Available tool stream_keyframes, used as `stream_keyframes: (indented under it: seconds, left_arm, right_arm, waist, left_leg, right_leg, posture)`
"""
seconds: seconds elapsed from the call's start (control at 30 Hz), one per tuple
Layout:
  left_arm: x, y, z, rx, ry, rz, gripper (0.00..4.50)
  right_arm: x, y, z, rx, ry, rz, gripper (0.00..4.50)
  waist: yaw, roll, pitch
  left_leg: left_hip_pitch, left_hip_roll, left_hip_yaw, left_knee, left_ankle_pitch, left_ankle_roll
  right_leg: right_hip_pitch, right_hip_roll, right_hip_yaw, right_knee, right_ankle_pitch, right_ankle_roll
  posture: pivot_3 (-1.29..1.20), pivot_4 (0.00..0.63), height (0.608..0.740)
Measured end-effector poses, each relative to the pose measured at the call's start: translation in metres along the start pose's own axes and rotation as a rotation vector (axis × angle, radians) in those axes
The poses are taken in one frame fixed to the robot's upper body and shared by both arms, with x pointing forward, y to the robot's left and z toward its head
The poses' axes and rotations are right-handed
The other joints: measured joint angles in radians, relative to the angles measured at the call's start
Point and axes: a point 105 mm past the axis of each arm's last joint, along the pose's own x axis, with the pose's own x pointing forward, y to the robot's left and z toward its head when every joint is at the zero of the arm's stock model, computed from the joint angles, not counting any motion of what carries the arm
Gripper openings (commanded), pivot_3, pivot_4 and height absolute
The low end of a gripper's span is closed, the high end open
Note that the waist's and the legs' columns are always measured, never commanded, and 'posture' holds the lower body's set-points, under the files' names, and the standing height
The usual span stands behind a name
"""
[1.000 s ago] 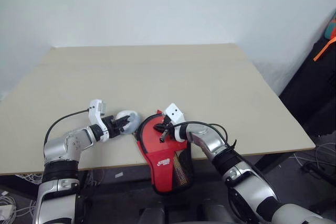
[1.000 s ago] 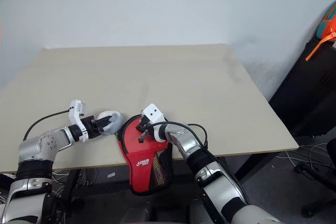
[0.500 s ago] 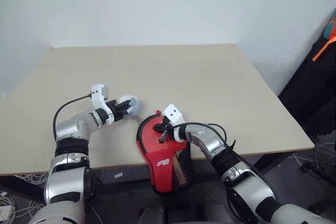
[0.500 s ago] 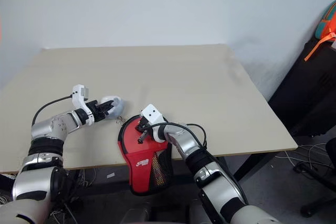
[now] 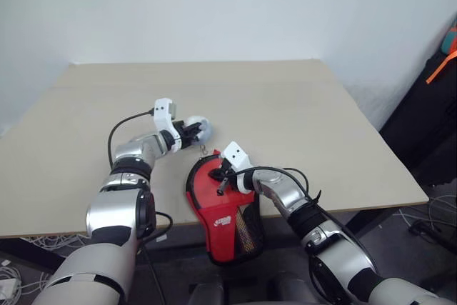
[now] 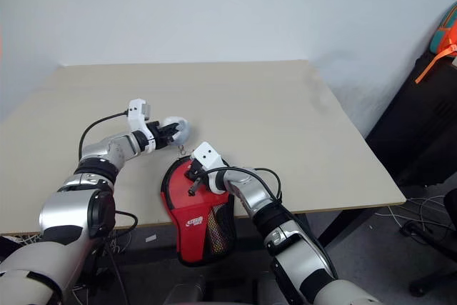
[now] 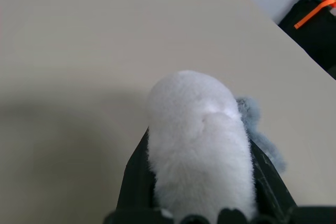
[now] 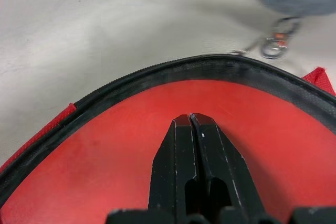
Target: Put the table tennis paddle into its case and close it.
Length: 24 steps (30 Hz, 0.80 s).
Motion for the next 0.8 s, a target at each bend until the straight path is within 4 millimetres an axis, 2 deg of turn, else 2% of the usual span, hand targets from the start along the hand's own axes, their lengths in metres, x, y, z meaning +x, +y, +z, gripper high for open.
stream_keyframes:
  seconds: [0.33, 0.47, 0.6, 0.7, 0.8]
  left_arm:
    - [0.029, -0.051, -0.006, 0.115, 0.059, -0.158, 0.7]
    - [0.026, -0.052, -0.007, 0.173, 0.081, -0.195, 0.7]
    - [0.021, -0.049, -0.013, 0.188, 0.104, -0.232, 0.7]
    - [0.019, -0.05, -0.026, 0.204, 0.145, -0.272, 0.7]
    - [0.016, -0.052, -0.033, 0.232, 0.17, -0.312, 0.7]
  right_arm:
    - [-0.007, -0.005, 0.0, 0.003, 0.014, -0.019, 0.0]
    - [-0.038, -0.019, -0.007, -0.005, 0.067, -0.069, 0.0]
    - [-0.076, -0.023, -0.011, 0.008, 0.114, -0.082, 0.0]
    - [-0.097, -0.021, -0.004, -0.023, 0.118, -0.064, 0.0]
    - [-0.109, -0.017, 0.005, -0.043, 0.107, -0.047, 0.0]
  waist:
    - [0.001, 0.0, 0.0]
    - [0.002, 0.0, 0.0]
    - [0.001, 0.0, 0.001]
    - [0.0, 0.001, 0.001]
    - [0.001, 0.0, 0.001]
  left_leg:
    - [-0.002, -0.001, 0.0, 0.001, 0.0, 0.0]
    - [-0.003, -0.001, -0.001, 0.002, 0.0, 0.0]
    - [-0.004, -0.001, -0.001, 0.002, 0.0, 0.001]
    - [-0.003, -0.001, 0.0, 0.002, 0.0, 0.001]
    - [-0.003, -0.001, 0.0, 0.002, 0.0, 0.001]
  right_leg:
    - [0.0, 0.0, 0.0, 0.0, 0.0, 0.0]
    - [-0.001, -0.001, 0.0, 0.0, 0.0, 0.001]
    - [-0.001, 0.0, 0.0, 0.0, 0.0, 0.001]
    - [-0.002, 0.0, 0.0, 0.0, 0.0, 0.001]
    - [-0.002, 0.0, 0.0, 0.0, 0.0, 0.001]
  posture:
    - [0.0, 0.0, 0.739]
    - [0.0, 0.0, 0.739]
    - [0.0, 0.0, 0.739]
    - [0.0, 0.0, 0.739]
    - [0.0, 0.0, 0.739]
